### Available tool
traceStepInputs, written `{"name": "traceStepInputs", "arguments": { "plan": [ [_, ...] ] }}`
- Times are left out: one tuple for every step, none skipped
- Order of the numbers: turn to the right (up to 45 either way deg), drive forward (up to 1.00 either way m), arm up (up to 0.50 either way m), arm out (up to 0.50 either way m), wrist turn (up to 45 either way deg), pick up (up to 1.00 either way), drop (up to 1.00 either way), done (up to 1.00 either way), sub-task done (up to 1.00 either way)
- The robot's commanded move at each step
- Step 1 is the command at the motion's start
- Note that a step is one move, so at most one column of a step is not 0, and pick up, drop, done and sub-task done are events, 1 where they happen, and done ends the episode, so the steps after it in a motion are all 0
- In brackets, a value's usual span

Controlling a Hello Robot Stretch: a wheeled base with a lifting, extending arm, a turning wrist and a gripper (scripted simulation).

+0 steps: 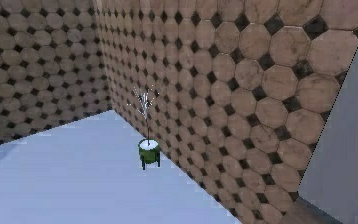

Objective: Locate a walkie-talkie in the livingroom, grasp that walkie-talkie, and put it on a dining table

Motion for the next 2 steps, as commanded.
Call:
{"name": "traceStepInputs", "arguments": {
  "plan": [
    [0.0,0.00,0.00,0.00,-45.0,0.00,0.00,0.00,0.00],
    [0.0,0.00,0.00,0.00,-45.0,0.00,0.00,0.00,0.00]
  ]
}}
